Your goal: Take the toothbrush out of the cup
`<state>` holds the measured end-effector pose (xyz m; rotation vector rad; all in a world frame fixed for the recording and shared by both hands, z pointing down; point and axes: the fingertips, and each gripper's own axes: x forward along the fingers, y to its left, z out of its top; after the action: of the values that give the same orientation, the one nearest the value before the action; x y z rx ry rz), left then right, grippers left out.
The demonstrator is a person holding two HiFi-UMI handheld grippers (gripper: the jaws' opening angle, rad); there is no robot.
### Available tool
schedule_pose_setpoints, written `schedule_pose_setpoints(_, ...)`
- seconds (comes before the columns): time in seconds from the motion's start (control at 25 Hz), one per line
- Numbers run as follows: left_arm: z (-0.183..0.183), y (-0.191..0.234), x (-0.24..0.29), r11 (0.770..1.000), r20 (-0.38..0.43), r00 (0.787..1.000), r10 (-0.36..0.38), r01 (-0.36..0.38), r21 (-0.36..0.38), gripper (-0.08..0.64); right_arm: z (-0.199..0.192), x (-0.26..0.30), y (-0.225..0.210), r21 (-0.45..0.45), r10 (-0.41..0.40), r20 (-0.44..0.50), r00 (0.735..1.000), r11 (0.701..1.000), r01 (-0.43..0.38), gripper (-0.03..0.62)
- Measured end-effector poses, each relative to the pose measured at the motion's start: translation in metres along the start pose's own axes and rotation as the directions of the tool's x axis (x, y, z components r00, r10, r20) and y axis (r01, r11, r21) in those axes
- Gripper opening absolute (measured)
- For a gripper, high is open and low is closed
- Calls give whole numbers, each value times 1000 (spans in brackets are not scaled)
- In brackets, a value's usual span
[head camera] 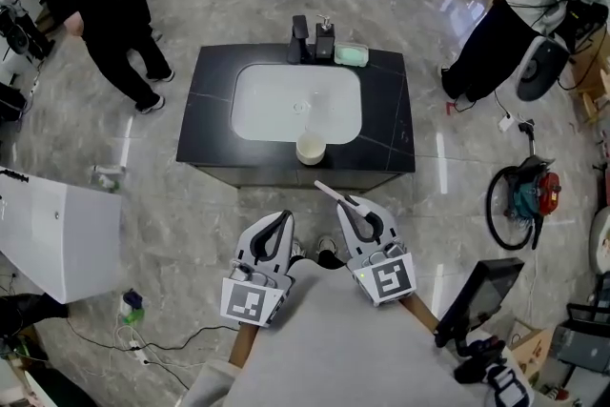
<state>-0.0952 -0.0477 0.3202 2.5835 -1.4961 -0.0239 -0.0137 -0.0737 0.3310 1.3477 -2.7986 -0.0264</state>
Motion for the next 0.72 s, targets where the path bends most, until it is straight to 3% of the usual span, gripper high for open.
schedule_pose_setpoints(0.16,-1,-4,0,1000,-6,1000,-11,11,4,3,-3,-12,2,18,-13,-12,1000,1000,13,46)
schedule_pose_setpoints(0.36,-2,-5,-2,998,-24,999,-25,26,60,3,-11,-26,7,15,-6,-45,999,1000,6,46)
schedule_pose_setpoints(0.56,-2,-7,-5,1000,-9,1000,-13,13,3,3,-11,-25,7,16,-8,-42,999,1000,9,46)
schedule_pose_setpoints(0.72,-3,-8,-7,1000,-12,1000,-11,11,-1,5,-6,-24,6,11,-8,-24,1000,1000,8,46)
